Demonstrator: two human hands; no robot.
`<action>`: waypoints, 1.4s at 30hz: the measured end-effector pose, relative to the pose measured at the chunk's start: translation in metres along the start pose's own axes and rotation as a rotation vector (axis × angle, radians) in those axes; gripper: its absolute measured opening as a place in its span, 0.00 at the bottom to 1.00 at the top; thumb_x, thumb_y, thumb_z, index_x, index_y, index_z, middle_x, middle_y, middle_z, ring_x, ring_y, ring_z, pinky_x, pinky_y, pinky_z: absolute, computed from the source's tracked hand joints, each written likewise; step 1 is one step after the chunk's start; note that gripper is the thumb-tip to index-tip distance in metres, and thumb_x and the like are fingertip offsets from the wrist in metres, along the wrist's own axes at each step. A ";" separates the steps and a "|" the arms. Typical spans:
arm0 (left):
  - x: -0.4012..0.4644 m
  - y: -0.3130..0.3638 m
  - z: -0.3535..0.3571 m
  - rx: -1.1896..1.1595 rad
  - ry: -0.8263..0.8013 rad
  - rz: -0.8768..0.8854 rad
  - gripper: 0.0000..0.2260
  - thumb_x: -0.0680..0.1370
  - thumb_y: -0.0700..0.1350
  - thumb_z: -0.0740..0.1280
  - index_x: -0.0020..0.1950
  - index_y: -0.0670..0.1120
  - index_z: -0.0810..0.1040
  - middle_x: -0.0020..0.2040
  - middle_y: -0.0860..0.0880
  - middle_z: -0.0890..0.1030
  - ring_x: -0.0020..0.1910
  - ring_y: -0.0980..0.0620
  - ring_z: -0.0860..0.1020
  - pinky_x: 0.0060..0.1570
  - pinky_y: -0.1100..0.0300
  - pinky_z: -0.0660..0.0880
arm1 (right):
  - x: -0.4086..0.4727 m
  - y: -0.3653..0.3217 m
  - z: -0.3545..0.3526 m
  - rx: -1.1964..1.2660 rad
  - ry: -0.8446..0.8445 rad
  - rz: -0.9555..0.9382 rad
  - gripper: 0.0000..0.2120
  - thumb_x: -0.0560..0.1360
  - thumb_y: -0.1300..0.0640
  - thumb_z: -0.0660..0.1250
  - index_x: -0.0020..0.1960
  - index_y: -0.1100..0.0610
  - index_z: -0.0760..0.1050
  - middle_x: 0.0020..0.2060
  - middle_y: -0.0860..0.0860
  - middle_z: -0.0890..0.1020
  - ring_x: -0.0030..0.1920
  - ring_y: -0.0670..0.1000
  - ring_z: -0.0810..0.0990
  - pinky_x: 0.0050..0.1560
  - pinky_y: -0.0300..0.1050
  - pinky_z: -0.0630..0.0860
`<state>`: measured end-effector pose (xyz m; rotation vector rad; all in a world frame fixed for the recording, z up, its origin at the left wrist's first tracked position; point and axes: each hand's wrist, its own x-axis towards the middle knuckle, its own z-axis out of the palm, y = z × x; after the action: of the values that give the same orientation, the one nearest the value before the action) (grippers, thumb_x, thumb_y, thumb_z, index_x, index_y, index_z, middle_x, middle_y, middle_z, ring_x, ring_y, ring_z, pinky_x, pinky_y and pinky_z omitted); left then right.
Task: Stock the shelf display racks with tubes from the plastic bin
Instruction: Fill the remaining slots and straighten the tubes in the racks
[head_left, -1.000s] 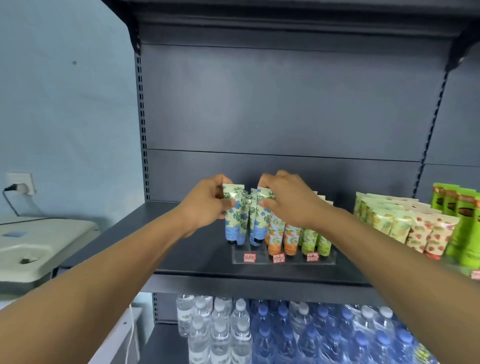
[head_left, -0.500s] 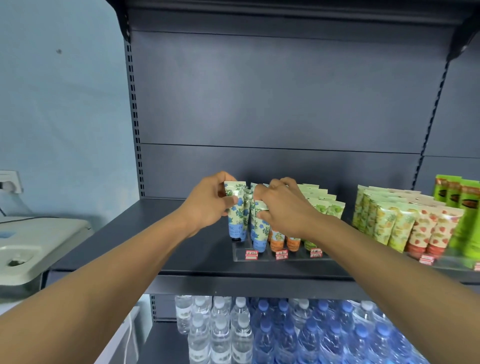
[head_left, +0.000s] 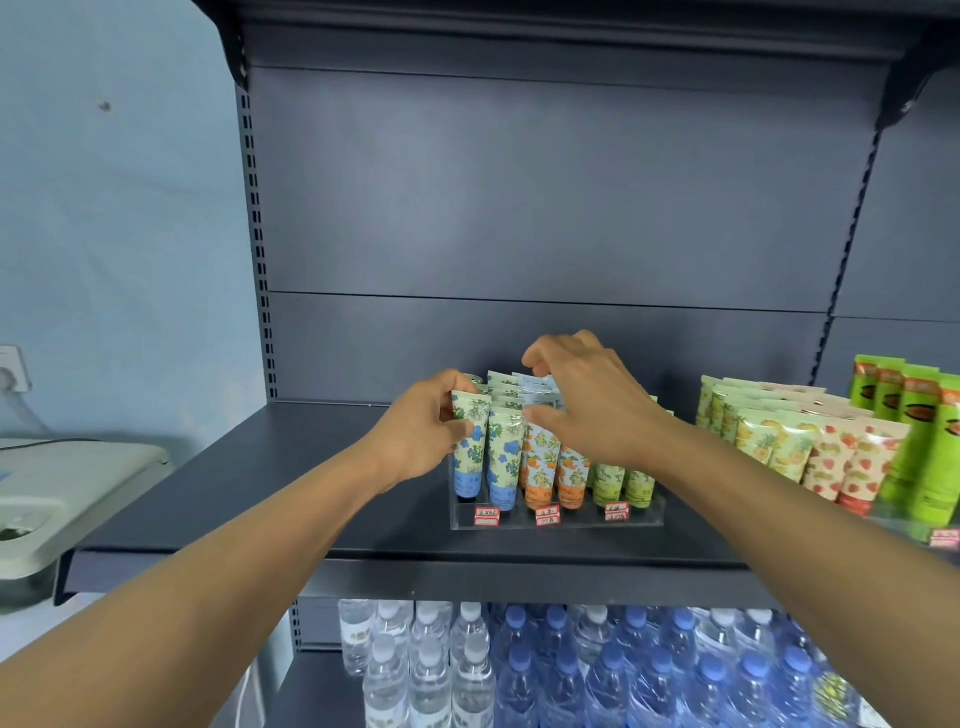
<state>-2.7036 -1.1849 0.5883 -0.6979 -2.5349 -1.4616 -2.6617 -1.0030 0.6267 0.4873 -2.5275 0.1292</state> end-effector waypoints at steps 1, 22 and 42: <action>0.000 -0.001 0.001 0.010 -0.007 -0.002 0.11 0.78 0.33 0.62 0.46 0.50 0.72 0.50 0.44 0.82 0.49 0.48 0.80 0.51 0.52 0.78 | -0.001 0.001 0.000 0.004 0.005 0.007 0.20 0.75 0.50 0.66 0.64 0.54 0.67 0.60 0.49 0.74 0.63 0.51 0.67 0.61 0.47 0.66; -0.009 -0.004 0.007 0.179 0.092 0.025 0.15 0.76 0.30 0.61 0.55 0.48 0.67 0.48 0.50 0.76 0.41 0.57 0.75 0.37 0.73 0.73 | -0.021 0.012 0.002 0.024 -0.009 0.050 0.22 0.74 0.50 0.66 0.66 0.54 0.66 0.62 0.50 0.72 0.64 0.51 0.65 0.63 0.48 0.67; -0.062 -0.002 0.052 0.324 0.292 -0.248 0.33 0.72 0.40 0.72 0.71 0.45 0.58 0.68 0.41 0.67 0.66 0.43 0.68 0.65 0.51 0.68 | -0.124 0.078 -0.002 0.221 0.031 0.319 0.28 0.75 0.55 0.67 0.71 0.58 0.60 0.67 0.55 0.67 0.68 0.53 0.65 0.66 0.43 0.64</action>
<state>-2.6442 -1.1619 0.5384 -0.1153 -2.5968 -1.0736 -2.5930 -0.8911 0.5616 0.1592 -2.5554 0.5352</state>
